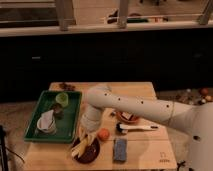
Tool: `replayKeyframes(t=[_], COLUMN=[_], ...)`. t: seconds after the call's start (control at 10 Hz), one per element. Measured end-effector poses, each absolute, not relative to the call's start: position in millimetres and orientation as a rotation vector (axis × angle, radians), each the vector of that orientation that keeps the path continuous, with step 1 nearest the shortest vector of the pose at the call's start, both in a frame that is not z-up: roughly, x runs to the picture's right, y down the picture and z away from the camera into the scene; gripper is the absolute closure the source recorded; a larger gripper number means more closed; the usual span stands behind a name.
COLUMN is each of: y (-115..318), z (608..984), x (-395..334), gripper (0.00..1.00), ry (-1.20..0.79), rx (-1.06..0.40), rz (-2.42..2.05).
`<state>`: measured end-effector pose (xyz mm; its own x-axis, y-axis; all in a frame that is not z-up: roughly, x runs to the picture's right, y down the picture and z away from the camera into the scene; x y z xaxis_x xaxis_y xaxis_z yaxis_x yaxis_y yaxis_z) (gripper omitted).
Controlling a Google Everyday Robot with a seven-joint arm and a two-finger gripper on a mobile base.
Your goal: Place banana in purple bowl
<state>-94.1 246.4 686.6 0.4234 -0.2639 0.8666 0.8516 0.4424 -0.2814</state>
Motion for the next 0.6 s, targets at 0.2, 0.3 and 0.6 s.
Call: replayKeyframes(t=[0.2, 0.3, 0.6], y=[245.2, 244.3, 241.8], z=[685.5, 684.8, 684.0], x=[-92.7, -92.3, -91.3], gripper=[0.2, 0.2, 0.2], ry=[-0.859, -0.865, -0.873], rx=[-0.817, -0.812, -0.807], rz=[-0.808, -0.811, -0.815])
